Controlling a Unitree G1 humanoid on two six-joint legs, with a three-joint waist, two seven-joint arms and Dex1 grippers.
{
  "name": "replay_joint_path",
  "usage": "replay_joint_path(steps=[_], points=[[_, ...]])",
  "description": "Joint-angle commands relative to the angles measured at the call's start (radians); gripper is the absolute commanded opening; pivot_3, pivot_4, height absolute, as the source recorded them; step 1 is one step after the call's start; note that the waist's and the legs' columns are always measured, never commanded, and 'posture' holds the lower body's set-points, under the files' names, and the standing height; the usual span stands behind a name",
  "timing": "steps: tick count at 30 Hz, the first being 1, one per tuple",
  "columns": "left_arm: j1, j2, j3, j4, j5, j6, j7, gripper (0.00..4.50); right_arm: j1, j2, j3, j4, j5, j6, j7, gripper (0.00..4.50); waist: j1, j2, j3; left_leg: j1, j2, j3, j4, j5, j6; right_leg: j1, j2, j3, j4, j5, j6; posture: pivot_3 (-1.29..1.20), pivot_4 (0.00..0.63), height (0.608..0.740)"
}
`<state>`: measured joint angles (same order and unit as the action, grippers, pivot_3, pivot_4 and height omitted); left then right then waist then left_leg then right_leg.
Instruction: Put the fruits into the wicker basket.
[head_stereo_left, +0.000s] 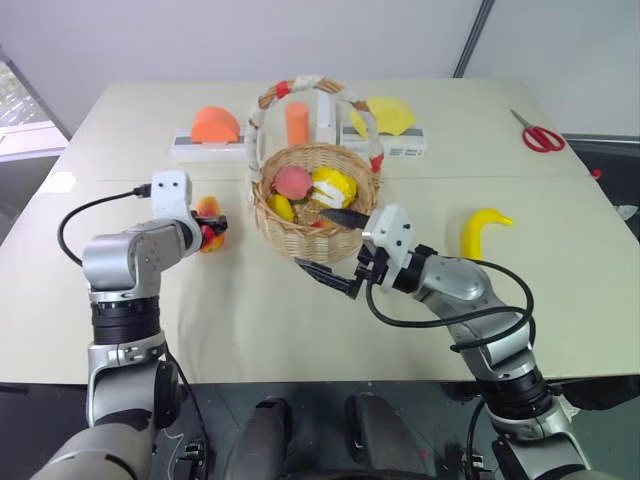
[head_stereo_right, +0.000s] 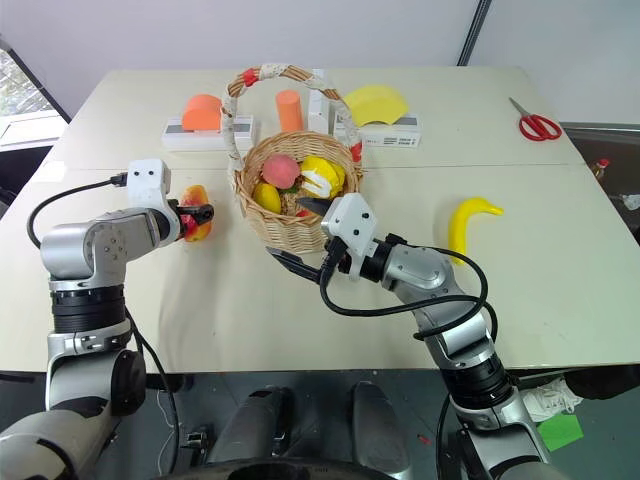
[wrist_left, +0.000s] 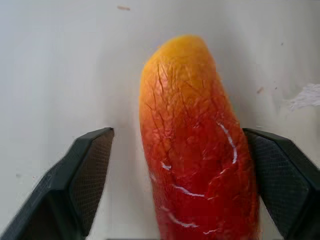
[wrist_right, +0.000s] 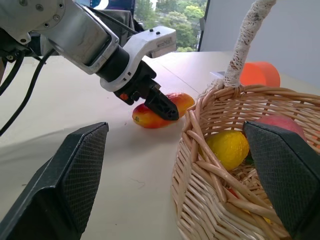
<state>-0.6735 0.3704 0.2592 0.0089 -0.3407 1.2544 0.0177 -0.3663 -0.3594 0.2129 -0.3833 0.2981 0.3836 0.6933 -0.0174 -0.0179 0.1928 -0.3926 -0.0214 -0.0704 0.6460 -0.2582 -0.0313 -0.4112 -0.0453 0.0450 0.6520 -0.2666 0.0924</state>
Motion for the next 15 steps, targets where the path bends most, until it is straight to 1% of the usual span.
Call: replay_joint_path(steps=[1,2,3,4,5,8,10,12,14,15], points=[[-0.018,0.004,0.019,-0.011,0.018,-0.017,-0.001,2.71,-0.002,0.011,0.001,-0.039,0.003,-0.027,-0.005,4.5,0.0,0.0,0.0,0.0,0.0,0.0,0.0,0.0,0.0,0.0,0.0,0.0,0.0,0.0,0.0,0.0,0.15,0.74],[-0.013,0.017,0.006,-0.013,0.027,-0.02,-0.006,2.2,-0.002,0.012,0.001,-0.039,0.002,-0.028,-0.005,4.5,0.0,0.0,0.0,0.0,0.0,0.0,0.0,0.0,0.0,0.0,0.0,0.0,0.0,0.0,0.0,0.0,0.15,0.74],[-0.009,0.026,-0.004,-0.015,0.033,-0.021,-0.01,1.81,-0.002,0.012,0.001,-0.04,0.002,-0.029,-0.005,4.5,0.0,0.0,0.0,0.0,0.0,0.0,0.0,0.0,0.0,0.0,0.0,0.0,0.0,0.0,0.0,0.0,0.15,0.74],[-0.003,0.047,-0.008,-0.016,0.04,-0.034,-0.021,1.61,-0.003,0.013,0.001,-0.039,0.002,-0.029,-0.005,4.5,0.0,0.0,0.0,0.0,0.0,0.0,0.0,0.0,0.0,0.0,0.0,0.0,0.0,0.0,0.0,0.0,0.15,0.74],[0.002,0.061,-0.009,-0.019,0.043,-0.042,-0.03,1.61,-0.002,0.013,0.001,-0.042,0.002,-0.029,-0.005,4.5,-0.002,0.0,0.0,0.0,0.0,0.0,0.0,0.0,0.0,0.0,0.0,0.0,0.0,0.0,0.0,0.0,0.15,0.74],[0.073,0.155,0.027,-0.129,-0.013,-0.14,-0.186,1.61,-0.002,0.01,-0.003,-0.045,0.003,-0.029,-0.006,4.5,-0.009,0.0,0.0,0.0,0.001,0.0,-0.001,0.0,0.0,-0.001,0.0,0.0,0.0,0.0,0.0,0.0,0.15,0.74],[0.161,0.225,0.1,-0.25,-0.14,-0.174,-0.378,1.61,-0.002,0.006,-0.009,-0.046,0.006,-0.027,-0.005,4.5,-0.011,0.0,0.0,0.0,0.001,0.0,-0.002,0.001,-0.001,-0.002,0.0,0.001,0.0,0.0,0.0,0.0,0.15,0.74],[0.251,0.296,0.14,-0.374,-0.245,-0.197,-0.539,1.61,-0.003,0.002,-0.016,-0.043,0.01,-0.027,-0.001,4.5,-0.012,0.0,0.0,0.0,0.001,0.001,-0.002,0.001,-0.002,-0.002,-0.001,0.001,0.0,0.0,-0.001,0.0,0.15,0.74],[0.309,0.357,0.127,-0.489,-0.304,-0.242,-0.656,1.61,-0.009,-0.004,-0.025,-0.032,0.014,-0.028,0.004,4.5,-0.007,0.0,0.0,-0.001,0.001,0.001,-0.003,0.0,-0.002,-0.001,-0.002,0.001,-0.002,0.0,-0.001,0.0,0.15,0.74],[0.309,0.364,0.118,-0.522,-0.337,-0.238,-0.677,1.61,-0.012,-0.007,-0.029,-0.024,0.016,-0.029,0.007,4.5,0.0,0.0,0.0,-0.001,0.001,0.001,-0.003,0.0,-0.002,-0.001,-0.003,0.001,-0.002,0.0,-0.001,0.0,0.15,0.74]])
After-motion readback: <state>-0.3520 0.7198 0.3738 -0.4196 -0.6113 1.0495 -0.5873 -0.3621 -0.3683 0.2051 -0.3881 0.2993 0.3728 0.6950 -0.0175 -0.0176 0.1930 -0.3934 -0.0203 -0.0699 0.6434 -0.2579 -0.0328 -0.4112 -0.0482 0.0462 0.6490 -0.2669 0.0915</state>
